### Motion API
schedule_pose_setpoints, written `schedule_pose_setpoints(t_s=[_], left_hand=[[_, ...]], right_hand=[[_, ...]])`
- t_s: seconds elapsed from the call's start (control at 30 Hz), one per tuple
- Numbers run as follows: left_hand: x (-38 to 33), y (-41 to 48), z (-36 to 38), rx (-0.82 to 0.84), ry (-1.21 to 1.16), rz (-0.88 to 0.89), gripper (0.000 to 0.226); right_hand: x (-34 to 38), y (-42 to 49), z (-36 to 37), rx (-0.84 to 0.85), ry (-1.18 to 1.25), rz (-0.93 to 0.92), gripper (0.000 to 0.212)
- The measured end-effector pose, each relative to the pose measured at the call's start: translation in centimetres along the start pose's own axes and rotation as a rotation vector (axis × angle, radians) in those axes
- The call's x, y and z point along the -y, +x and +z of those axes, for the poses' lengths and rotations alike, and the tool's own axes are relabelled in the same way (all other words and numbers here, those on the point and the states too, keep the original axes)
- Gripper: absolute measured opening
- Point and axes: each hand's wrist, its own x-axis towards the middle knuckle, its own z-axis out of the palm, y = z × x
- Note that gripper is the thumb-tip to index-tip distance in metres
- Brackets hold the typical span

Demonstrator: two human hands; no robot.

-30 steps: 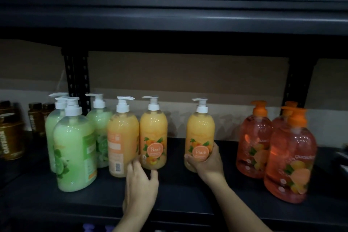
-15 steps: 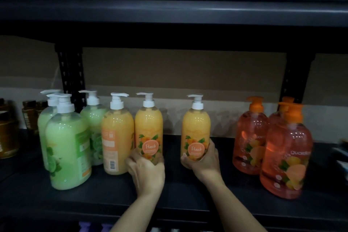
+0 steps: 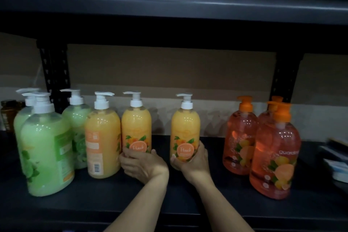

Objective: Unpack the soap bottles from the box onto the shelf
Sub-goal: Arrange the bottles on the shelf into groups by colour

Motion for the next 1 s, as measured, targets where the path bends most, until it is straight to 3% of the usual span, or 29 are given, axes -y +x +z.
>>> schedule_pose_setpoints(t_s=[0.1,0.33,0.63,1.0], left_hand=[[0.1,0.4,0.1,-0.019,0.039,0.001,0.098],[0.1,1.1,-0.6,0.107,0.017,0.015,0.083],[0.4,0.6,-1.3,0.333,0.027,0.140,0.082],[0.5,0.6,-2.5,0.395,0.001,0.139,0.086]], right_hand=[[0.0,0.2,0.0,-0.008,0.007,0.012,0.094],[0.0,0.3,-0.4,-0.003,0.023,0.037,0.095],[0.1,0.2,-0.4,-0.015,0.047,0.037,0.093],[-0.3,0.2,-0.1,-0.002,0.087,0.065,0.092]])
